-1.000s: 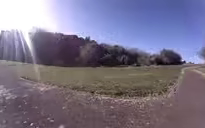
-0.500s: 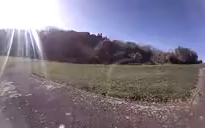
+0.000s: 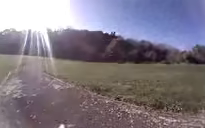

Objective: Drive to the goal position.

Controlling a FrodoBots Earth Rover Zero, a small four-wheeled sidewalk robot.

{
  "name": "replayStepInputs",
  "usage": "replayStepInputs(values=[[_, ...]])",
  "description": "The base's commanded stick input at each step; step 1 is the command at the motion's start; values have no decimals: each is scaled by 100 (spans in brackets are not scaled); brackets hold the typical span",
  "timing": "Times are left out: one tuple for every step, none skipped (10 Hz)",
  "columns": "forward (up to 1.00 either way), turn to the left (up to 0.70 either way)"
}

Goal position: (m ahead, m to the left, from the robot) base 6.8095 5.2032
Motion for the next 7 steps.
replayStepInputs(values=[[67,34],[67,34],[67,34],[67,34],[67,34],[67,32],[66,30]])
